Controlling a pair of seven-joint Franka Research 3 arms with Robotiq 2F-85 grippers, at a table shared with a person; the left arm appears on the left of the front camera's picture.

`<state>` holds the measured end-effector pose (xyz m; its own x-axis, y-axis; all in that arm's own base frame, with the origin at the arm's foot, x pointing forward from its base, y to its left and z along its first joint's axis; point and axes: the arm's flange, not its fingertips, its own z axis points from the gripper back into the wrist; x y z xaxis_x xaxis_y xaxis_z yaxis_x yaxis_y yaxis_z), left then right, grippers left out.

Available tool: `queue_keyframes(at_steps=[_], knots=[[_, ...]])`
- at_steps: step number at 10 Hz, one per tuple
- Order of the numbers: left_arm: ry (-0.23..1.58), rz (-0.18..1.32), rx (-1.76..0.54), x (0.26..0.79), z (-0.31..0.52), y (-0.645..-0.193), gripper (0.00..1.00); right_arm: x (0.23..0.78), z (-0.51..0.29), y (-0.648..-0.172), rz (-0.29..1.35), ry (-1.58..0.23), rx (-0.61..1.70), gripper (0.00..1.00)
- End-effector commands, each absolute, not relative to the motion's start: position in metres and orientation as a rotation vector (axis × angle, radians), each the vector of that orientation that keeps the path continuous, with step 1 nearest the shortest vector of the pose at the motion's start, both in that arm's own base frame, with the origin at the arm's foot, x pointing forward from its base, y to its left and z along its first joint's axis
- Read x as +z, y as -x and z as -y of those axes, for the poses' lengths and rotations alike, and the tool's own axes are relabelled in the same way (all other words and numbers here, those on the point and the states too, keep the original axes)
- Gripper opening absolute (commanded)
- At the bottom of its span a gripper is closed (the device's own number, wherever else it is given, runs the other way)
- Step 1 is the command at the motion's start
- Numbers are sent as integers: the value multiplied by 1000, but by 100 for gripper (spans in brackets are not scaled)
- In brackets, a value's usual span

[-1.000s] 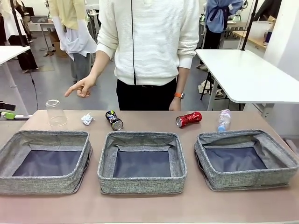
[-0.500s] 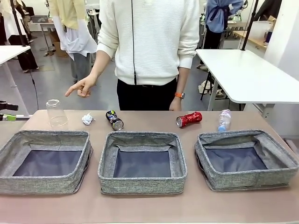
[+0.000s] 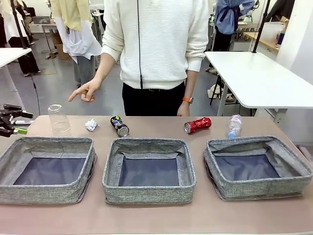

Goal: Sort the waste into the appropriate baskets.
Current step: Pick up the waste item pointed out by the person.

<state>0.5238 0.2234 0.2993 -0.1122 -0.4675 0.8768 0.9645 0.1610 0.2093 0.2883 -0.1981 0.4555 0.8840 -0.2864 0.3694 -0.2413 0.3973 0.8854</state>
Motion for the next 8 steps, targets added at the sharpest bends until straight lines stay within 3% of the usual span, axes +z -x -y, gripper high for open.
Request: queue_keyframes(at_steps=[1, 8], knots=[[658, 1026, -1385, 295, -227, -538, 100, 458, 199, -291, 545, -1185, -10, 100], [710, 1013, -1468, 270, -209, -568, 100, 458, 199, -291, 545, -1185, -10, 100]])
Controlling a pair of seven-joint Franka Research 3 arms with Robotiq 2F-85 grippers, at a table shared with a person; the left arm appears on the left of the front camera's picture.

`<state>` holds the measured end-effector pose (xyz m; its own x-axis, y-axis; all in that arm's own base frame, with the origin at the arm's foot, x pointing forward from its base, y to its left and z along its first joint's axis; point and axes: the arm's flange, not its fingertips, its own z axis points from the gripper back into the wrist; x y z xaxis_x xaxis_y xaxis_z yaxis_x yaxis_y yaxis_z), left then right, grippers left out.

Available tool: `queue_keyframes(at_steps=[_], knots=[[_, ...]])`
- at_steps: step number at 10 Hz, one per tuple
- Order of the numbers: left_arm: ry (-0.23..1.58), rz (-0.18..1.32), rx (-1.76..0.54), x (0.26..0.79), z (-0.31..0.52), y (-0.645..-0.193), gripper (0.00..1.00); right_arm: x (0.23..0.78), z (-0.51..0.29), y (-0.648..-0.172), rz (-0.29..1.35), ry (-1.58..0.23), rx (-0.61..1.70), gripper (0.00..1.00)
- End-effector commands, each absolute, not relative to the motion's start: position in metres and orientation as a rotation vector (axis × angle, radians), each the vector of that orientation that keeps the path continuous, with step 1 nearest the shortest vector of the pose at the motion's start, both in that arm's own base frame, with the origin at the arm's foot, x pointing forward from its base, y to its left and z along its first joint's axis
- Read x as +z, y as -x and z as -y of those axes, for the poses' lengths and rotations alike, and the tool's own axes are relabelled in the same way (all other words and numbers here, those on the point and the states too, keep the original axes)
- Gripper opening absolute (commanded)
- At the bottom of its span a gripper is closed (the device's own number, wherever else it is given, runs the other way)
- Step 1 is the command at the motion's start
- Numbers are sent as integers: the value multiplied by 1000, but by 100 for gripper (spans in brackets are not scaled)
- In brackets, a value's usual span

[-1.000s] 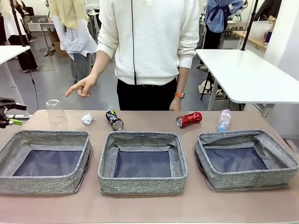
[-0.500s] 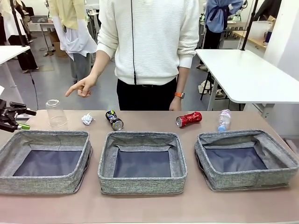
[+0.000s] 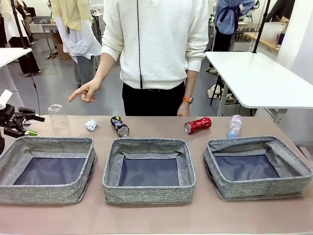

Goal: Sort the waste into the appropriate baskets.
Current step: Pick up the waste item pointed out by the person.

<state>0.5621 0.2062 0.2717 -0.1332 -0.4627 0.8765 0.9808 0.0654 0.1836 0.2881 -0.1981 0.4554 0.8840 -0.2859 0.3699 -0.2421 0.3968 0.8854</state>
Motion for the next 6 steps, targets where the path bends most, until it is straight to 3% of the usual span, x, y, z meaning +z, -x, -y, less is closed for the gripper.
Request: queue_keyframes(at_steps=[1, 4, 6], knots=[[687, 1024, -1470, 266, -209, -570, 100, 458, 199, -291, 545, -1185, -10, 100], [569, 1135, -1505, 250, -213, -597, 100, 458, 199, -291, 545, -1185, -10, 100], [590, 1164, -1473, 250, -217, -612, 100, 458, 199, -291, 545, -1185, -10, 100]])
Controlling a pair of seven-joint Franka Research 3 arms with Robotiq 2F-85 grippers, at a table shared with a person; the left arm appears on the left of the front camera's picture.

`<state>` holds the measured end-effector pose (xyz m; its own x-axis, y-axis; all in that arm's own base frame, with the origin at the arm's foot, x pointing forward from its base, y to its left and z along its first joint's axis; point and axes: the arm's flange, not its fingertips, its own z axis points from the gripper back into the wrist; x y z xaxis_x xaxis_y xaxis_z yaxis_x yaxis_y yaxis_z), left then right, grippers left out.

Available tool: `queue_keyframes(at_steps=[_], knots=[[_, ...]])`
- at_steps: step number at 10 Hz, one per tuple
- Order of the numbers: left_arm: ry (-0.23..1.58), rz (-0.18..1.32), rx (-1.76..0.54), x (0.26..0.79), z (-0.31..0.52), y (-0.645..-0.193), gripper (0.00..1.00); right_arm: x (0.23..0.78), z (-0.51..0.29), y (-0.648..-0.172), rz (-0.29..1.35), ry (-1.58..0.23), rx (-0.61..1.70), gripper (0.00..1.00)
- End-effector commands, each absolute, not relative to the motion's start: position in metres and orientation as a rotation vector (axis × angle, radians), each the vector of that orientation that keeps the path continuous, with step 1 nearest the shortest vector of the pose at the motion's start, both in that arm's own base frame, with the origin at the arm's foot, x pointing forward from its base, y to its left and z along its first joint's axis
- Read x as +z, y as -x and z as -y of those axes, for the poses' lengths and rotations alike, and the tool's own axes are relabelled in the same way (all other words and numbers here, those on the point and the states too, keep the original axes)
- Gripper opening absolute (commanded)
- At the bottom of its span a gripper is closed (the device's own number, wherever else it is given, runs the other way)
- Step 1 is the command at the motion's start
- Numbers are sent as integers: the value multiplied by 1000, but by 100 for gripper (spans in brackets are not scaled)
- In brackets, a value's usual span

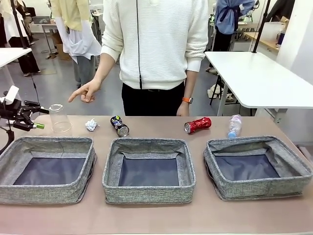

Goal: Sort the waste into the appropriate baskets.
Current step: Pick up the waste item pointed out by the person.

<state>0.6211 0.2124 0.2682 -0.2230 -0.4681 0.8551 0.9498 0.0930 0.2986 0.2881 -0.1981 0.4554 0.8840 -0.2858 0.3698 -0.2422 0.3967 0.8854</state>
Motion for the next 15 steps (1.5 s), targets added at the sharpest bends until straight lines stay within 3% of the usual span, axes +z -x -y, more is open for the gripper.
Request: queue_keyframes(at_steps=[1, 5, 15], knots=[[626, 1160, -1461, 249, -216, -620, 100, 458, 199, -291, 545, -1185, -10, 100], [646, 1210, -1288, 242, -206, -631, 100, 458, 199, -291, 545, -1185, -10, 100], [685, 1273, -1199, 244, -186, -647, 100, 458, 199, -291, 545, -1185, -10, 100]])
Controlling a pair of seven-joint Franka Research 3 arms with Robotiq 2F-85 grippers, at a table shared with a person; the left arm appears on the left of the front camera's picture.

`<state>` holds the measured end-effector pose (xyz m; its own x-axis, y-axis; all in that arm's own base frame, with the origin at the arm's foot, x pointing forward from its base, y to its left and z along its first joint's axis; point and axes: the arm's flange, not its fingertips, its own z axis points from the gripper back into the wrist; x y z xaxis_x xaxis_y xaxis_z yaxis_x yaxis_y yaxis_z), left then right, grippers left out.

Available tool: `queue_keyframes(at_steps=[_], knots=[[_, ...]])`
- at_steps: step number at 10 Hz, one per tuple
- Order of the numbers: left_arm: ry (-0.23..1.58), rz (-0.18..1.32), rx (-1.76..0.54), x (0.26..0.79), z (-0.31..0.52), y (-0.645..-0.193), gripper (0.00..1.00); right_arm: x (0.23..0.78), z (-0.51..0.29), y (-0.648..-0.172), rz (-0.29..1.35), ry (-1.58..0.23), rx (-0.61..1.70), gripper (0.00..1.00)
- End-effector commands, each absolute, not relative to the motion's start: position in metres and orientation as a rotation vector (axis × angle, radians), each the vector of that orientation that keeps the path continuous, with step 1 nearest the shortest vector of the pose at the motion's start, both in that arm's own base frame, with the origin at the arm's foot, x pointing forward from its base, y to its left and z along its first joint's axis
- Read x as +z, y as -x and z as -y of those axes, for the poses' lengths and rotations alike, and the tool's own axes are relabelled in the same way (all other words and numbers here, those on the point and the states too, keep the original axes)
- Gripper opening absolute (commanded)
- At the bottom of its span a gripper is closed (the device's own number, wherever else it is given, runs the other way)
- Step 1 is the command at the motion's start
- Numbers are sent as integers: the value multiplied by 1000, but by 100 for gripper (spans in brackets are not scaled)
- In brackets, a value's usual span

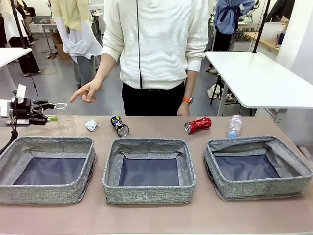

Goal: Sort the waste into the appropriate baskets.
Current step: Pick up the waste item pointed out by the person.

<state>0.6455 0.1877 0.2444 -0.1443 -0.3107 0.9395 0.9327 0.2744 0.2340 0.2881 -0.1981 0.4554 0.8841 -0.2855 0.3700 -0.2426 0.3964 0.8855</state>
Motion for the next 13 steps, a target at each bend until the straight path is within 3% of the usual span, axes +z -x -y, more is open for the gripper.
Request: queue_keyframes(at_steps=[1, 4, 5, 6, 7, 8, 13], knots=[[697, 1271, -1199, 243, -182, -648, 100, 458, 199, -291, 545, -1185, -10, 100], [729, 1273, -1216, 241, -171, -649, 100, 458, 199, -291, 545, -1185, -10, 100], [753, 1277, -1201, 241, -168, -649, 42, 458, 199, -291, 545, -1185, -10, 100], [746, 1291, -1201, 241, -168, -649, 41, 458, 199, -291, 545, -1185, -10, 100], [760, 1290, -1189, 241, -167, -649, 33, 458, 199, -291, 545, -1185, -10, 100], [777, 1273, -1165, 239, -166, -651, 39, 458, 199, -291, 545, -1185, -10, 100], [812, 1211, -1158, 234, -152, -656, 39, 458, 199, -291, 545, -1185, -10, 100]])
